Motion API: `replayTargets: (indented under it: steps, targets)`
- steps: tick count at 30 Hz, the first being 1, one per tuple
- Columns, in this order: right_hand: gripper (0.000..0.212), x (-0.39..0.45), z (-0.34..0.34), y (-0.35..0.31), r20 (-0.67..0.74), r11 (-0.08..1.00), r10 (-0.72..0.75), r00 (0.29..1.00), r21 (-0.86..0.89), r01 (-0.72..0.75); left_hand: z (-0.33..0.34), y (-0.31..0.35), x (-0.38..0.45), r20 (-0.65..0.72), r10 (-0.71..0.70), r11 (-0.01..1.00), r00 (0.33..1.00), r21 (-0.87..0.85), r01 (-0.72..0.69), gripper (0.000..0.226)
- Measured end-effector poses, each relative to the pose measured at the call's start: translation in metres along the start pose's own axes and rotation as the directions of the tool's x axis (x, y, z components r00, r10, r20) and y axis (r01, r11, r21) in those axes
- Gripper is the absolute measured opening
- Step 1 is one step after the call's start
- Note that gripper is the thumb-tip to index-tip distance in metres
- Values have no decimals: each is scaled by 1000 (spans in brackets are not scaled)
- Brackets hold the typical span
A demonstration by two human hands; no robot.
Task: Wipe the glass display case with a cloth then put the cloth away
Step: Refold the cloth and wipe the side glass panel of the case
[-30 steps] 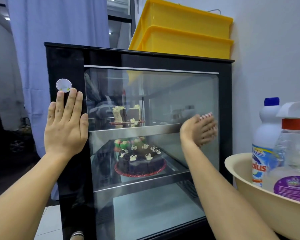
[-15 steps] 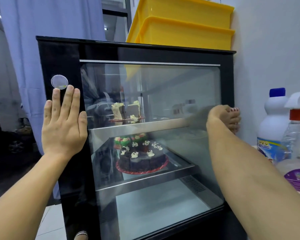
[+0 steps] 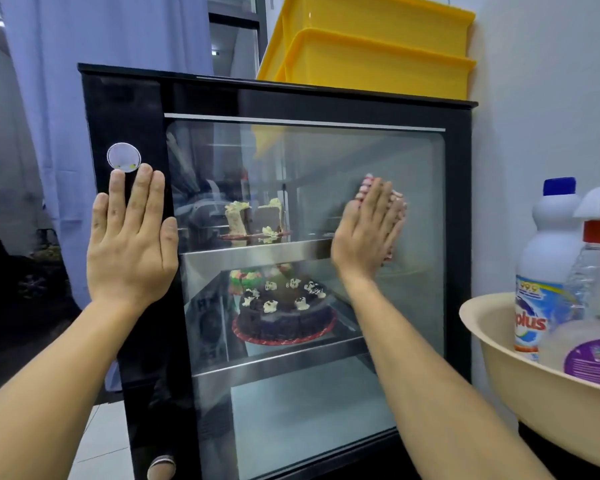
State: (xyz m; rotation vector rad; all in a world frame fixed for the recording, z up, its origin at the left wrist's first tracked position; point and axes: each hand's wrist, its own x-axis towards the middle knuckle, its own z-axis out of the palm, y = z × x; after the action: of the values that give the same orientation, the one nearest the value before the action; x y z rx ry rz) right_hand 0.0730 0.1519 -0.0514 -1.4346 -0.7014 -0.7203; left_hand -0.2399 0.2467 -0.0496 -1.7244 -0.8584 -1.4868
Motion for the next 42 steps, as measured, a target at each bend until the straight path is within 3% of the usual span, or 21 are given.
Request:
replayTargets:
  steps: [2, 4, 7, 9, 10, 11, 13, 14, 16, 18, 20, 21, 22, 25, 27, 29, 31, 34, 36, 38, 42]
  targets:
    - [63, -69, 3, 22, 134, 872, -485, 864, 7, 489, -1, 0, 0, -7, 4, 1000, 1000, 8, -4, 63]
    - [62, -107, 0, 71, 173, 793, -595, 785, -31, 609, -1, 1, -1, -1, 2, 1000, 1000, 15, -2, 63]
    - [63, -87, -5, 102, 81, 969, -220, 972, -93, 227, -2, 1, 0, 4, -4, 1000, 1000, 30, 4, 62]
    - [68, -51, -4, 64, 13, 989, 147, 989, -15, -147, -2, 3, -1, 7, -6, 999, 1000, 41, 6, 62]
    - [71, -35, 0, 37, 15, 976, 217, 976, 20, -218, -2, 2, 0, 3, -4, 999, 1000, 50, 4, 62]
    - [72, -27, 5, 11, 29, 984, 177, 984, 8, -178, -2, 1, 0, 7, -2, 999, 1000, 51, 2, 62]
    - [69, -40, 15, -22, 65, 981, -188, 980, -35, 191, -2, 0, 0, 27, 2, 999, 1000, 42, -3, 62]
    - [69, -57, 21, -30, 116, 901, -426, 897, -41, 433, -2, -1, 0, 29, 0, 999, 1000, 39, -1, 62]
    - [70, -96, 19, -23, 237, 633, -750, 618, -13, 774, -2, -1, 0, 32, 4, 999, 999, 36, -5, 62]
    - [68, -116, 13, 8, 314, 413, -870, 381, 38, 910, -3, -1, 0, 35, 2, 999, 999, 35, -3, 62]
    - [66, -110, 2, 48, 338, 268, -911, 237, 46, 962, -5, 0, 0, 50, 0, 999, 999, 33, -2, 62]
    - [67, -97, -2, 63, 342, 267, -908, 241, 30, 963, -5, 0, 0, 54, -2, 999, 999, 38, 0, 62]
    - [68, -81, -2, 70, 330, 334, -890, 316, -1, 943, -5, 0, 0, 51, -1, 999, 999, 47, -1, 62]
    - [65, -34, 2, 32, 193, 749, -633, 750, -91, 656, -4, 2, 0, 48, -2, 998, 999, 70, -1, 62]
    - [66, -32, 11, -26, 103, 863, -491, 865, -81, 499, -4, 2, 1, 52, 2, 997, 999, 80, -6, 62]
    - [67, -59, 25, -67, 126, 788, -605, 786, -44, 614, -6, 1, 2, 63, 16, 996, 998, 89, -22, 63]
    - [69, -103, 30, -74, 180, 602, -788, 589, 25, 798, -7, 2, 5, 71, 36, 995, 997, 87, -42, 64]
    - [66, -155, 23, -21, 245, 352, -913, 327, 66, 934, -18, -9, 16, 132, 122, 988, 984, 78, -133, 67]
    - [67, -150, 15, 22, 254, 288, -930, 264, 58, 956, -29, -21, 41, 163, 192, 975, 968, 78, -206, 68]
    - [68, -125, 10, 42, 240, 385, -898, 369, 22, 923, -38, -31, 72, 218, 234, 964, 947, 75, -256, 67]
    - [69, -94, 20, -20, 125, 827, -548, 827, -72, 558, -41, -38, 91, 261, 307, 935, 915, 98, -341, 64]
